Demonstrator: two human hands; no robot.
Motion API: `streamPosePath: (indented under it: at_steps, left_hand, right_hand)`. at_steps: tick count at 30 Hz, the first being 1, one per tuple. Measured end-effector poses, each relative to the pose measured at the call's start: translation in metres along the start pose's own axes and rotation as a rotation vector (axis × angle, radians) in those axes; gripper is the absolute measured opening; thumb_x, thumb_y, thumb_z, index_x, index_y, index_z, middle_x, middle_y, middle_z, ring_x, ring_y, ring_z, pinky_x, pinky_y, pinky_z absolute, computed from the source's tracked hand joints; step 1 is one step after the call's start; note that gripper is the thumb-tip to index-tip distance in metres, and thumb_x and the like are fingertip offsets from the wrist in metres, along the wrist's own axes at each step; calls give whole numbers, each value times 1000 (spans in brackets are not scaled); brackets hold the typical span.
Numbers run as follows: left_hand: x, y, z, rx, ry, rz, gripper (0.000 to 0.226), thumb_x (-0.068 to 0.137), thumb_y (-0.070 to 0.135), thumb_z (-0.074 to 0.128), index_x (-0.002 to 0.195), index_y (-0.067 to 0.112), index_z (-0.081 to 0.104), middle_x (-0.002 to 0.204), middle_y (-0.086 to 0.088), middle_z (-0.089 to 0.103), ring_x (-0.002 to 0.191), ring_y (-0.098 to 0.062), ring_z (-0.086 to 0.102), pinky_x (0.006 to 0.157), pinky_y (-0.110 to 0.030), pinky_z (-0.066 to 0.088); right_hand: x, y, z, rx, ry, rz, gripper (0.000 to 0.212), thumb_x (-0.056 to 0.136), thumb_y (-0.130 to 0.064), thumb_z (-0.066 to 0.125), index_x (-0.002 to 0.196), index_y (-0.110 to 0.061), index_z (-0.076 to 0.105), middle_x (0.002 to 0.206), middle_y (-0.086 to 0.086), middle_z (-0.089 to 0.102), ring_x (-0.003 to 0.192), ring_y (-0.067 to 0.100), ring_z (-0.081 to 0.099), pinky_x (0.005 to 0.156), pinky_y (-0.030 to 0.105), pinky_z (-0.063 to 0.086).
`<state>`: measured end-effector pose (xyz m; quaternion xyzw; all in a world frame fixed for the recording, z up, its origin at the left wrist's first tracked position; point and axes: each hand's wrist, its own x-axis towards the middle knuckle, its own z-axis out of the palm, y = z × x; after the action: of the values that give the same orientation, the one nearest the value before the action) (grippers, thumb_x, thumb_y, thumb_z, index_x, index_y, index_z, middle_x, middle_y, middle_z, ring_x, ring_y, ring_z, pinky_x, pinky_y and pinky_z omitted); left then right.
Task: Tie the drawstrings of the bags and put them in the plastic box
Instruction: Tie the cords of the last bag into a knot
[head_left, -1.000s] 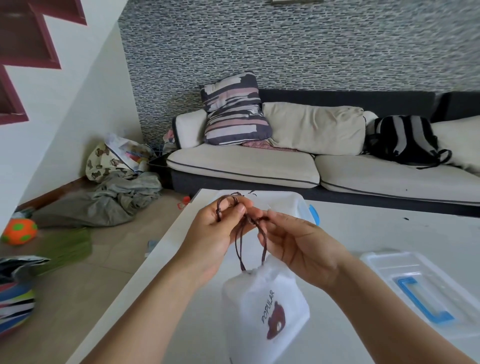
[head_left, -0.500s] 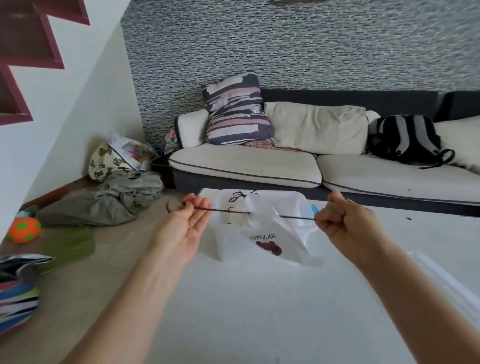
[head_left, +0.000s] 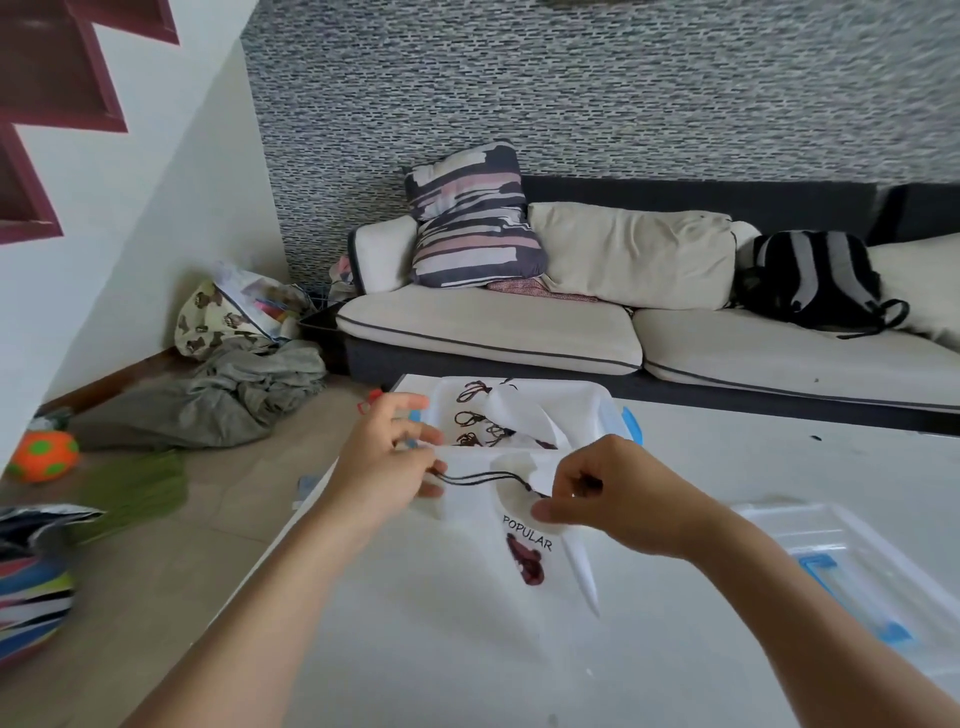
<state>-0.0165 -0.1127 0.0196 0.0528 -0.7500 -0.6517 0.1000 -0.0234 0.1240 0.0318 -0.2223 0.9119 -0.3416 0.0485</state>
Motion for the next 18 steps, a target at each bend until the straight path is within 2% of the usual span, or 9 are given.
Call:
streamPosePath:
  at_steps: [1,3,5,6,9,13,15,18]
  left_hand:
    - [0,-1,-5,140,-58,26,43,85,-7,58,115,23,62,102,-4,67,75,-19,67,65,-35,60]
    - [-4,-3,-12,344,-273,60,34,75,16,70,104,32,67,102,4,68,77,-12,67,66,-31,56]
    - [-9,-6,-9,412,-444,29,36,71,36,81,103,32,65,97,5,70,76,-11,67,62,-27,51]
    - [-10,-9,-5,433,-479,24,35,74,41,82,102,30,64,95,3,72,75,-12,67,62,-28,51]
    - [-10,-13,3,446,-495,90,20,84,44,75,86,27,65,78,1,73,67,-15,60,69,-36,45]
    - [-12,-12,6,495,-498,168,24,94,33,67,73,23,61,66,9,61,60,-12,48,63,-32,43]
    - [-12,-10,6,499,-469,239,22,95,31,65,74,23,62,76,11,61,67,-9,53,71,-28,45]
    - [-10,-5,2,386,-469,297,24,94,32,57,71,27,62,96,9,55,89,-11,56,87,-28,40]
  right_hand:
    - [-1,0,-1,8,2,-9,40,83,-33,81,61,-9,58,48,-12,36,48,8,32,49,16,26]
    - [-2,-3,1,19,1,-32,32,83,-31,81,70,-6,65,49,-16,43,48,4,37,49,12,29]
    - [-3,-5,3,18,-4,-56,29,84,-27,80,72,-6,65,49,-19,46,49,1,42,50,9,31]
    - [-2,-6,3,20,-3,-67,29,85,-27,79,72,-6,64,50,-19,47,50,1,42,50,8,32]
    - [0,-5,3,61,15,-81,28,84,-25,81,70,-8,63,52,-17,46,50,3,39,50,11,30]
    - [-1,-4,4,93,-6,-76,26,87,-24,78,69,-12,63,51,-16,46,50,5,37,50,12,30]
    - [-1,-2,2,96,14,-46,33,92,-29,72,73,-4,61,52,-13,41,50,7,32,50,16,29]
    - [-1,3,-3,116,40,-10,46,97,-30,64,77,8,50,59,-5,30,54,11,24,48,19,24]
